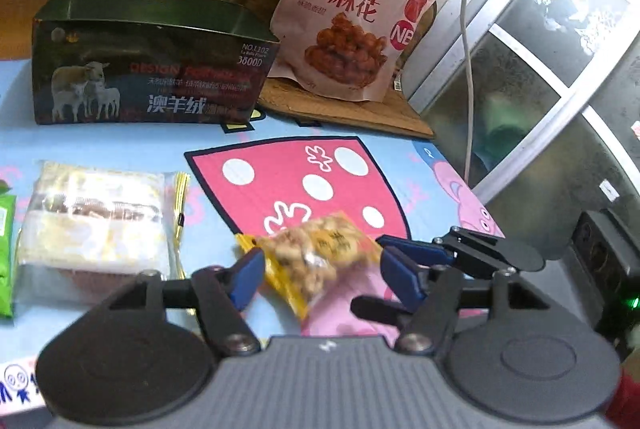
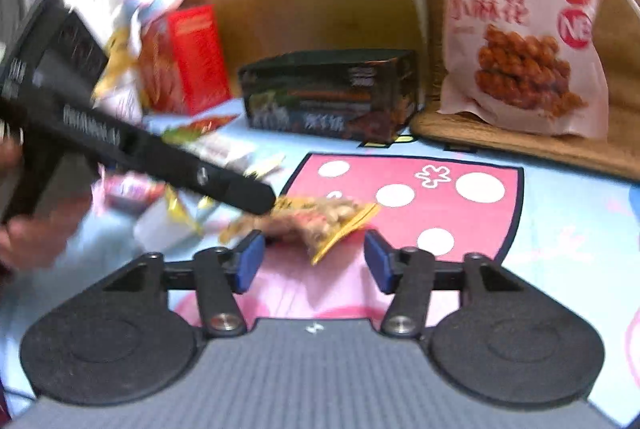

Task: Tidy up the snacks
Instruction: 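Carry the yellow peanut bag into the black tin box and release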

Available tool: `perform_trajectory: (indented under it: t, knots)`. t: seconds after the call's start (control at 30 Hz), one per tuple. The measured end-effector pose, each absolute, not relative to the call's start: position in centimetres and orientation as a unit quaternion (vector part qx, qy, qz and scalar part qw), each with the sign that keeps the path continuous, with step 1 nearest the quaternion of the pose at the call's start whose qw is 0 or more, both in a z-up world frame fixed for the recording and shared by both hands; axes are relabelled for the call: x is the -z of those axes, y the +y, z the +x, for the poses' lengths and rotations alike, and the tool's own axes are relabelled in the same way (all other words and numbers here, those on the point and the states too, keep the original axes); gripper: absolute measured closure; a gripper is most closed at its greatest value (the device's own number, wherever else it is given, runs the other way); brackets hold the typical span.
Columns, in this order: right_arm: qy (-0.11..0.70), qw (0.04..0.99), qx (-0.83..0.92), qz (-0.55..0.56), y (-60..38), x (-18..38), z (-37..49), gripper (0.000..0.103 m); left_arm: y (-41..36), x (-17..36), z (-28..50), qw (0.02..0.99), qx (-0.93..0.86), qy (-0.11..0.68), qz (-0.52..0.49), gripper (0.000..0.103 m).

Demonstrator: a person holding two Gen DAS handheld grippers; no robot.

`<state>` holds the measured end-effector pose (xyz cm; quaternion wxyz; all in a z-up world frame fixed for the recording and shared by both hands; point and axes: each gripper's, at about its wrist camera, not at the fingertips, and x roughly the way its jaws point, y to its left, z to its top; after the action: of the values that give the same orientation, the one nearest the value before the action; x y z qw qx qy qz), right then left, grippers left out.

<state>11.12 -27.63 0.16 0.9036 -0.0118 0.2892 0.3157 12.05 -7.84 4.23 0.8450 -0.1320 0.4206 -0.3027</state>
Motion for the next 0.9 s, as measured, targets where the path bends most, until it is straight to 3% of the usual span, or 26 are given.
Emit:
perform_trajectory:
  t: [0.13, 0.23, 0.27, 0.33, 0.4, 0.5, 0.9]
  knots:
    - [0.286, 0.901, -0.320, -0.065, -26.4, 0.1, 10.7, 0.039, -7.9, -4.5, 12.6, 0.835, 0.309, 0.433, -0.142, 0.033]
    - [0.290, 0.898, -0.324, -0.070, -26.1, 0.6, 11.2, 0.039, -8.5, -3.9, 13.3, 0.833, 0.299, 0.447, -0.133, 0.036]
    - [0.294, 0.897, -0.324, -0.066, -26.2, 0.7, 11.5, 0.039, -8.6, -3.6, 13.6, 0.832, 0.295, 0.451, -0.130, 0.044]
    - [0.298, 0.896, -0.325, -0.048, -26.4, 0.7, 12.1, 0.038, -8.6, -3.0, 14.1, 0.825, 0.297, 0.461, -0.139, 0.043]
    - [0.303, 0.898, -0.318, -0.033, -26.5, 0.8, 12.7, 0.043, -8.5, -3.0, 14.3, 0.826, 0.297, 0.458, -0.139, 0.053]
    - [0.297, 0.908, -0.293, -0.035, -26.0, 0.6, 13.4, 0.061, -8.1, -3.7, 14.5, 0.835, 0.291, 0.446, -0.138, 0.053]
    - [0.185, 0.934, -0.306, 0.013, -22.3, -4.5, 19.9, 0.064, -2.4, -10.5, 18.9, 0.900, 0.228, 0.328, -0.173, 0.050]
